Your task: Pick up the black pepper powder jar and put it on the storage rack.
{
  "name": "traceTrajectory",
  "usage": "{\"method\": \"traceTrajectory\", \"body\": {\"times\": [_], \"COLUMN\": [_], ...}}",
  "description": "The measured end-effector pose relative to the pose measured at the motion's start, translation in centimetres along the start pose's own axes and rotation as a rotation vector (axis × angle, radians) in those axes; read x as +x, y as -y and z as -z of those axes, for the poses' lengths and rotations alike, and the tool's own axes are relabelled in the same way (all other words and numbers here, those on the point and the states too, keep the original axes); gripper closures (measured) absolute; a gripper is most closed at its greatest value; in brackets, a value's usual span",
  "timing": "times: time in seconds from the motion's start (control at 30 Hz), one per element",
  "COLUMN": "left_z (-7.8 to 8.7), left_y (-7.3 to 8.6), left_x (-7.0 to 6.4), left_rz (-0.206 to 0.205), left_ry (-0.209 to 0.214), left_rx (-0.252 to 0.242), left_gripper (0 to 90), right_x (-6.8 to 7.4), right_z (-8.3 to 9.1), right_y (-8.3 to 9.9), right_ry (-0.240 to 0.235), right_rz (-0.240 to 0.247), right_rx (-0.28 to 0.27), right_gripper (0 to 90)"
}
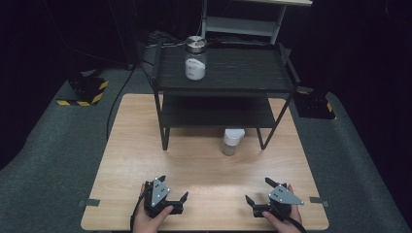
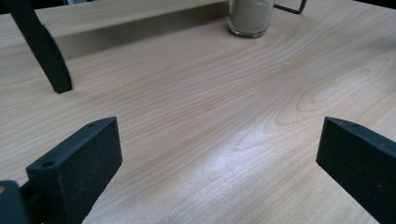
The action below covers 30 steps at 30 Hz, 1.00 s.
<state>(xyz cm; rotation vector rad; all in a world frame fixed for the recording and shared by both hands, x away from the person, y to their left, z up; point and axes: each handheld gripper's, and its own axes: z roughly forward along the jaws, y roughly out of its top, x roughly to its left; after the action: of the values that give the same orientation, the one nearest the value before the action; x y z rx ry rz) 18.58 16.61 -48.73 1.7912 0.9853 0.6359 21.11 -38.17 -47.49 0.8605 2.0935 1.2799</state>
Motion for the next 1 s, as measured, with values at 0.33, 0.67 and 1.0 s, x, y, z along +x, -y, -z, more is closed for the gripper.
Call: {"method": "traceTrajectory", "body": {"times": [0.33, 0.67, 1.0], "left_z": [0.0, 0.1, 0.1], "left_y": [0.0, 0.0, 0.0], "left_x": [0.2, 0.4, 0.4], "left_rz": [-0.013, -0.020, -0.015], "left_ry": [0.022, 0.040, 0.037], "left_rx": [0.000, 0.000, 0.001], "left_gripper": [0.5, 0.5, 0.5], "right_x": [0.3, 1.0, 0.6], "right_z": [-0.1, 0.0, -0.2], "right_y": [-0.1, -1.7, -2.9], "right_ry": [0.028, 0.041, 0.046], "right_rz": [-0.046, -0.047, -0.054], "right_rx": [-0.002, -0.033, -0.049], "right_gripper": [0.3, 0.3, 0.3]}}
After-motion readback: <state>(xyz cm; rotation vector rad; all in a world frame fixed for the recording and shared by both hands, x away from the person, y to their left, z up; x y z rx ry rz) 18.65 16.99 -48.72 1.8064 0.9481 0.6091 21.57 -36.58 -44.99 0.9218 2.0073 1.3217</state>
